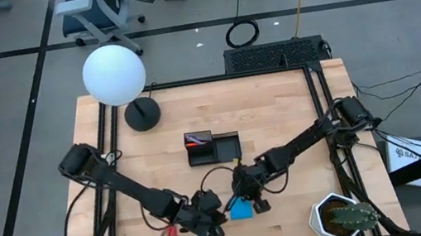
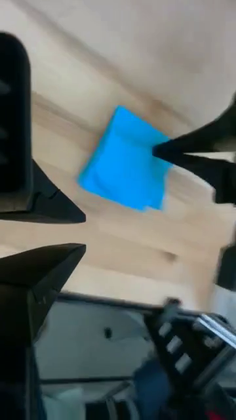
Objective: Pick and place office supplies into organizer
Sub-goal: Put the blue sticky note into the desk organizer
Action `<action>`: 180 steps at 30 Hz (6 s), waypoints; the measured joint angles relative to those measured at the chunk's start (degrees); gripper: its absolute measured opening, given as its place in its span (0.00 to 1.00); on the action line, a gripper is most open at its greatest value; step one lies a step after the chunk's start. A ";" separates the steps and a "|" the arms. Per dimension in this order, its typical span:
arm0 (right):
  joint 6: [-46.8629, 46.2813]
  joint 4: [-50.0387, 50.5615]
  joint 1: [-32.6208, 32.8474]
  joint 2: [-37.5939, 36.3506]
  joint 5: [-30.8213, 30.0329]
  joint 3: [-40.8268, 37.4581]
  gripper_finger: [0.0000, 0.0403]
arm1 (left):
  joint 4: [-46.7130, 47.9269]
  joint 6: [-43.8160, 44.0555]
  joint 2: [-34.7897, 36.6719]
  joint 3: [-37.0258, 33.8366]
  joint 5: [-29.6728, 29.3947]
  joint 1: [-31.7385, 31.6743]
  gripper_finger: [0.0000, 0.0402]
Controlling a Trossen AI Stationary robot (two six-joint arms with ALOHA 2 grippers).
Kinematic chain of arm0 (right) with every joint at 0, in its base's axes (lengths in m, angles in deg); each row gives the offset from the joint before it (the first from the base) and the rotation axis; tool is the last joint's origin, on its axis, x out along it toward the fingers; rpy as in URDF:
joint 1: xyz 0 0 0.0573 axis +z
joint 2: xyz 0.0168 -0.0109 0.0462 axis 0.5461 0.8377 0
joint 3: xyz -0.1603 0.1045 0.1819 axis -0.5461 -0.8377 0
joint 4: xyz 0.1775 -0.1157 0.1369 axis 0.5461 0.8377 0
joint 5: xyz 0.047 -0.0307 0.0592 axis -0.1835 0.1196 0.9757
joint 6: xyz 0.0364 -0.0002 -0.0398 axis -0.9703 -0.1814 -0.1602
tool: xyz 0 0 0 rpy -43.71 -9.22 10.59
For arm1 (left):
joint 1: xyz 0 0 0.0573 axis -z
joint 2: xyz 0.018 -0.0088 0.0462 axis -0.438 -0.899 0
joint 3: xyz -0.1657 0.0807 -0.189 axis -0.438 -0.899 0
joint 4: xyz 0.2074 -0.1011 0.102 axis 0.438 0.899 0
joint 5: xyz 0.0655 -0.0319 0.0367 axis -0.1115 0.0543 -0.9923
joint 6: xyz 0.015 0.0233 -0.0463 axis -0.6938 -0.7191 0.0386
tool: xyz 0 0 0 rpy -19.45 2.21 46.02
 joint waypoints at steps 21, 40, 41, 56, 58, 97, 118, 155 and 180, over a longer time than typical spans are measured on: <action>0.24 8.01 -7.48 -13.73 -2.01 0.17 0.00 | 18.71 -6.60 15.77 -0.06 -10.48 -3.07 0.14; 1.79 8.40 -9.90 -15.14 -0.12 0.24 0.28 | 20.90 -11.93 16.06 -0.71 -8.84 -6.09 0.14; 1.85 8.69 -9.76 -15.14 -0.18 0.24 0.32 | 20.89 -11.91 16.06 -0.97 -8.82 -6.51 0.14; 1.04 5.87 -3.25 -15.14 -10.82 -8.54 0.65 | 20.90 -12.85 16.04 -1.37 -7.27 -10.04 0.14; 1.14 4.15 -2.99 -14.60 -11.12 -9.47 0.64 | 20.92 -12.85 16.04 -1.37 -7.23 -10.01 0.14; -7.87 -14.13 -1.88 4.85 -1.36 -9.97 0.29 | 20.58 -11.67 14.94 -1.84 2.68 -11.15 0.14; -12.20 -12.16 -3.62 2.58 5.48 -9.97 0.39 | -14.46 2.26 9.01 -21.77 10.71 -7.43 0.14; -60.44 -9.85 -7.06 -10.97 8.74 -13.75 0.43 | -32.85 -1.85 -1.65 -21.33 10.10 -12.22 0.14; -79.98 -25.79 -4.20 -10.99 -1.96 -22.08 0.42 | -29.94 -12.42 -1.65 -21.35 13.85 -13.88 0.14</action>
